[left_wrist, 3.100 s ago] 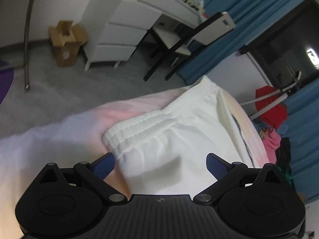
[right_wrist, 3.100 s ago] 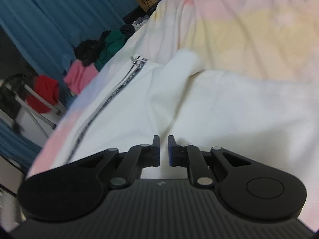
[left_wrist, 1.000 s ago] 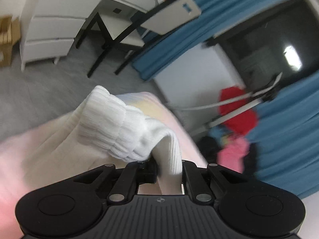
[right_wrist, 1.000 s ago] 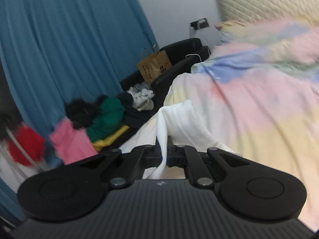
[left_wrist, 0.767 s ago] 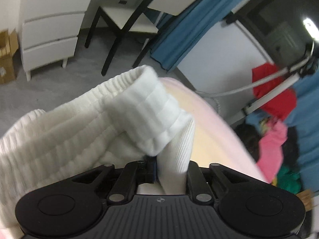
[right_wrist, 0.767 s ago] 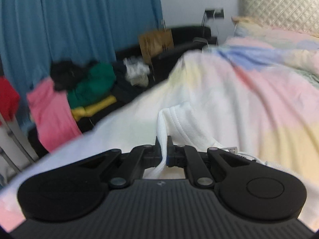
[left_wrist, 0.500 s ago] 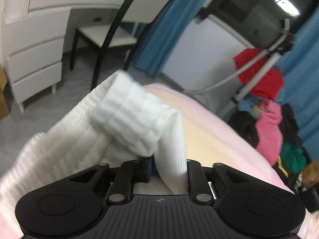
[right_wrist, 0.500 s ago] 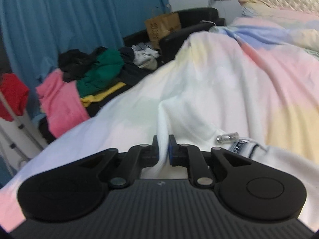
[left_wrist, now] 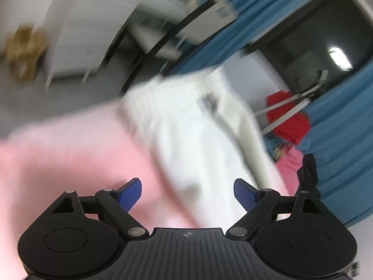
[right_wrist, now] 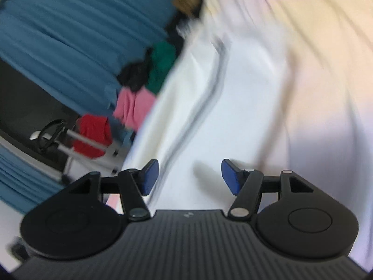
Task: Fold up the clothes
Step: 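Lift the sleeve with both grippers and release it onto the sweatshirt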
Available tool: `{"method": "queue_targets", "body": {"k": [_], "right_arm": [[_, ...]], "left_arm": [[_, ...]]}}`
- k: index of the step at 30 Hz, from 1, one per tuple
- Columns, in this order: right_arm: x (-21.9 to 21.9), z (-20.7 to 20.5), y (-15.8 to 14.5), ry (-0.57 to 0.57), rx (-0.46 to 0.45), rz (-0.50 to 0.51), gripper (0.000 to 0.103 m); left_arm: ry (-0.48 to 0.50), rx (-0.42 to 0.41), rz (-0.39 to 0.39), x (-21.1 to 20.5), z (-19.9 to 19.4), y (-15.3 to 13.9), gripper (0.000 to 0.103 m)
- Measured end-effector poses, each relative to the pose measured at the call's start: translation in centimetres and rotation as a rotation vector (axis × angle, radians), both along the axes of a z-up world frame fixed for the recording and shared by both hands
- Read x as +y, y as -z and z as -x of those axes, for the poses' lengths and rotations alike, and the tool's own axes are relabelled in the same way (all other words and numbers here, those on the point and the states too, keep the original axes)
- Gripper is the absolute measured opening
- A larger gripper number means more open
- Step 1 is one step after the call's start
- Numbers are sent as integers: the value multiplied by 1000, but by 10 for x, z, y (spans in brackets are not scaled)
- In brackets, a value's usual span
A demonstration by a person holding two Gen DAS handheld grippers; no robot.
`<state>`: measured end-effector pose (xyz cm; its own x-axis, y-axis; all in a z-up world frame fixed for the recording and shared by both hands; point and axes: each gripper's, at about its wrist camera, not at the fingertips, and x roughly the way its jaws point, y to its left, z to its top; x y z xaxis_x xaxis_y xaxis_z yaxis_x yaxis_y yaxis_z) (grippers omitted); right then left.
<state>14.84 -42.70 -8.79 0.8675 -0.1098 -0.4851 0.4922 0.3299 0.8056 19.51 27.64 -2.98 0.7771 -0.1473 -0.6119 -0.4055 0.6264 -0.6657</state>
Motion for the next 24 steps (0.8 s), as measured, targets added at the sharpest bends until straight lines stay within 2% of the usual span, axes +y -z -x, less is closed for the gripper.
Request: {"method": "queue_targets", "body": {"k": [2,4,5,9,10,13,15,18,20,22,24], "right_arm": [[1,2,17,-58,17,-108,63],[1,4,34,-110,29,-206,63],[0,1,38,-115,18,-224,63],[-9,-15,49,-75,-27,-194,61],[-12,-19,51,-55,-37,-177,61],[-27,-34,58,24,-85,-112,61],[-34,-42,60,54,-103,-70,60],[-37,-53,61,82,-116,-11,44],[-39,-60,61,101,-125,27,30],[-41,-67,62,119,-134,66,20],[-41,-69,59,129,-129,88,17]], "left_arm": [[21,4,76,10,2,12,91],[-14,-11,136,20,-2,24,92],[-30,-20,171,24,-5,31,92],[-88,-77,233,34,-30,52,87],[-95,-89,226,34,-38,54,86],[-87,-110,143,29,-65,55,71],[-102,-122,120,27,-75,60,50],[-139,-148,124,27,-85,70,28],[-154,-160,126,25,-88,71,21],[-162,-170,118,22,-91,65,12],[-166,-183,113,19,-92,57,10]]}}
